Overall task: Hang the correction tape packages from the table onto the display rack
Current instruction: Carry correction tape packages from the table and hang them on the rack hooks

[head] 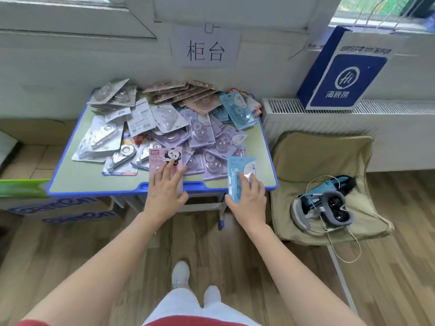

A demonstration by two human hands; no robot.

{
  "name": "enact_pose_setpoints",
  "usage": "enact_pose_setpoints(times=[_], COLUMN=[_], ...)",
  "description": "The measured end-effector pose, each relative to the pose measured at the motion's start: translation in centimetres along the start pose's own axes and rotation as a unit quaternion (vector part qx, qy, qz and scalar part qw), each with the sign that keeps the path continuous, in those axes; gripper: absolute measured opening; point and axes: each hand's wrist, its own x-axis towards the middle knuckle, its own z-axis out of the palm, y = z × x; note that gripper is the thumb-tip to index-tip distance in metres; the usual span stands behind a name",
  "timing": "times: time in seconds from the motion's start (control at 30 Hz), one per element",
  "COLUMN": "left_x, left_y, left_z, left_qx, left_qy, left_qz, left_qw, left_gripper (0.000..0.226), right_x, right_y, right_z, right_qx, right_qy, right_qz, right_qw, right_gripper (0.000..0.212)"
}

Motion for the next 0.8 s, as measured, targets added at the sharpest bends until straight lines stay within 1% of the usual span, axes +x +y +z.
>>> enact_pose_setpoints(times=[0.1,0.23,0.5,0.63,0.8], left_x=[-2.7,-5.6,-13.5,-18.0,-22.1], left_y=[0.1,0.0,-1.5,-0.5,3.7], left_z=[-0.2,-0.6,-1.6,-1.4,-0.5], left_qx=[0.008,0.016,0.0,0.006,0.011], left_qy=[-0.012,-0.021,-0.024,-0.043,-0.065], left_qz=[0.012,0.036,0.109,0.168,0.268], left_qw=[1.0,0.999,0.994,0.985,0.961], left_gripper=[0.067,0.068,0.068,0.068,0.068], right_x=[-3.1,-7.1,-18.7,-25.9,-33.7], right_y=[0.1,0.1,-1.0,-0.5,2.2], right_z=[0.1,0.3,1.8,2.6,2.0], right_qx=[-0.001,0.009,0.033,0.04,0.076], right_qy=[0.0,0.02,0.071,0.107,0.161], right_qz=[0.003,0.02,0.092,0.145,0.233], right_qw=[1.0,1.0,0.993,0.983,0.956], right_gripper=[0.074,0.073,0.072,0.073,0.074])
